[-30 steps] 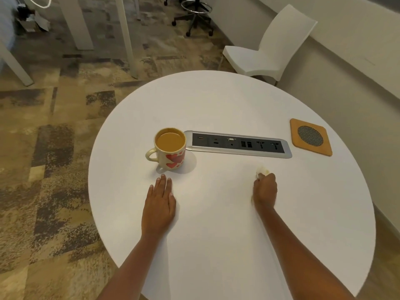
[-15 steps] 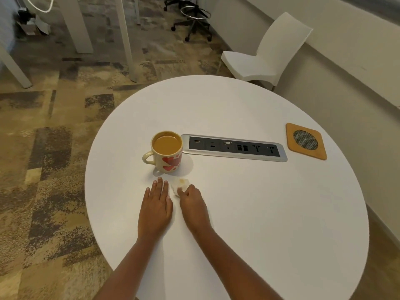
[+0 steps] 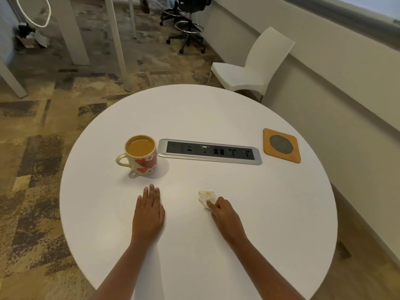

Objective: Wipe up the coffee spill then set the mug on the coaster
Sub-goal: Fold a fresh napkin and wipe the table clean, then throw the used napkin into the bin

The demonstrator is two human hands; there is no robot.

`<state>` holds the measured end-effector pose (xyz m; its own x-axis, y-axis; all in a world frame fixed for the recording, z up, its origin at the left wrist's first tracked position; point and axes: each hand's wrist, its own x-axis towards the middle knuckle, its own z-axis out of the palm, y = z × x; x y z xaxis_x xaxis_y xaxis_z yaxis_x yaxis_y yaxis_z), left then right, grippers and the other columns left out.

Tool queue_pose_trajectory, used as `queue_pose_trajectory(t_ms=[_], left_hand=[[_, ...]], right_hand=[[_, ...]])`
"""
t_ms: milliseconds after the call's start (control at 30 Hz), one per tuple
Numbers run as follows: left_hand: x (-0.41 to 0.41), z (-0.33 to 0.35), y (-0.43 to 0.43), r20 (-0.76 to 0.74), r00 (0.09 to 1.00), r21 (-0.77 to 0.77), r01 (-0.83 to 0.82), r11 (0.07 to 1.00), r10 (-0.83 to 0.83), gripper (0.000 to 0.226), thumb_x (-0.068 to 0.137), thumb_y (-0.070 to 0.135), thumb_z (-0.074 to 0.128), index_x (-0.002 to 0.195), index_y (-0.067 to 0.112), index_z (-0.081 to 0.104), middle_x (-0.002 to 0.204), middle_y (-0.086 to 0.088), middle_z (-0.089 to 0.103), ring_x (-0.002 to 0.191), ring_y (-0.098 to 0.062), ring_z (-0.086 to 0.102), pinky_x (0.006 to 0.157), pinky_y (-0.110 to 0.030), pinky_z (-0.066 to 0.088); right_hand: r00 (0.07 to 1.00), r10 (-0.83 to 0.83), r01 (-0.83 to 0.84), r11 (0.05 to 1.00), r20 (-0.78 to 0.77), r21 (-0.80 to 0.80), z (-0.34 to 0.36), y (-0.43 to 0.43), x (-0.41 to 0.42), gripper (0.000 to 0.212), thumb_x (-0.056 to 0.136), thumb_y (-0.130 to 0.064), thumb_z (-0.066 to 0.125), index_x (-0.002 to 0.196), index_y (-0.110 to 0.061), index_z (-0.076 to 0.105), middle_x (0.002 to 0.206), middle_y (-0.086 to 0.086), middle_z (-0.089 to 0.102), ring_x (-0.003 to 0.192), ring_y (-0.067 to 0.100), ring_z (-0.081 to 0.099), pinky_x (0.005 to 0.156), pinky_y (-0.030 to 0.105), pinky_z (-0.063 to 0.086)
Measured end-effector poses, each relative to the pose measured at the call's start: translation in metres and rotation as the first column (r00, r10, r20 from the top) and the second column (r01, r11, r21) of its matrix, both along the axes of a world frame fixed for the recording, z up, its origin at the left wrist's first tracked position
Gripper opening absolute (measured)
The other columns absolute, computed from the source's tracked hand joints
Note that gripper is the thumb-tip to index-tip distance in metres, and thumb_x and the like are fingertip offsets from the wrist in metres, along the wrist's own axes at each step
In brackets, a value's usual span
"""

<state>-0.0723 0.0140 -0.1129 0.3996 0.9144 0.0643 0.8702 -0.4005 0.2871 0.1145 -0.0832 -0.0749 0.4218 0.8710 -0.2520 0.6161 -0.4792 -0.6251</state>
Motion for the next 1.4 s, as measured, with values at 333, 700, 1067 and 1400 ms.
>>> queue_pose_trajectory(t_ms=[333,700,1067,1400], left_hand=[[0.123,0.014,-0.060,0.095,0.984,-0.099,0.162,0.982,-0.152,0.063,0.096,0.028,0.002,0.116,0.000,0.054,0.122,-0.021,0.060,0.120,-0.027,0.039,0.112,-0.017,-0.004],[0.291,0.038,-0.115,0.317,0.938,-0.207,0.211,0.955,-0.138,0.080,0.076,0.046,0.002,0.136,0.008,0.038,0.147,-0.008,0.034,0.139,-0.023,0.028,0.110,-0.033,0.029],[0.404,0.043,-0.150,0.275,0.894,-0.287,0.427,0.858,-0.353,0.045,0.098,0.024,0.030,0.141,0.015,0.024,0.153,-0.004,0.019,0.142,-0.016,0.015,0.114,-0.027,0.018],[0.477,0.046,-0.156,0.310,0.820,-0.277,0.562,0.780,-0.481,0.044,0.098,0.022,0.029,0.141,0.015,0.024,0.153,-0.002,0.023,0.142,-0.013,0.018,0.113,-0.022,0.019]], right_hand=[[0.918,-0.390,0.394,0.881,-0.069,0.263,0.013,-0.076,0.128,0.021,0.088,-0.004,0.053,0.105,-0.003,0.066,0.088,0.007,0.058,0.080,0.019,0.055,0.072,0.025,0.043],[0.755,-0.603,0.654,0.719,-0.258,0.233,0.017,-0.155,0.267,0.014,0.089,-0.012,0.057,0.101,-0.007,0.063,0.085,0.005,0.064,0.082,0.021,0.060,0.060,0.010,0.046],[0.591,-0.788,0.801,0.598,-0.172,0.018,0.016,-0.186,0.393,0.023,0.092,-0.009,0.050,0.111,0.000,0.060,0.109,0.019,0.065,0.100,0.031,0.059,0.076,0.036,0.045],[0.377,-0.849,0.888,0.445,-0.369,-0.116,0.002,-0.177,0.460,0.041,0.091,-0.006,0.051,0.131,-0.001,0.046,0.122,0.020,0.059,0.093,0.028,0.060,0.094,0.042,0.050]])
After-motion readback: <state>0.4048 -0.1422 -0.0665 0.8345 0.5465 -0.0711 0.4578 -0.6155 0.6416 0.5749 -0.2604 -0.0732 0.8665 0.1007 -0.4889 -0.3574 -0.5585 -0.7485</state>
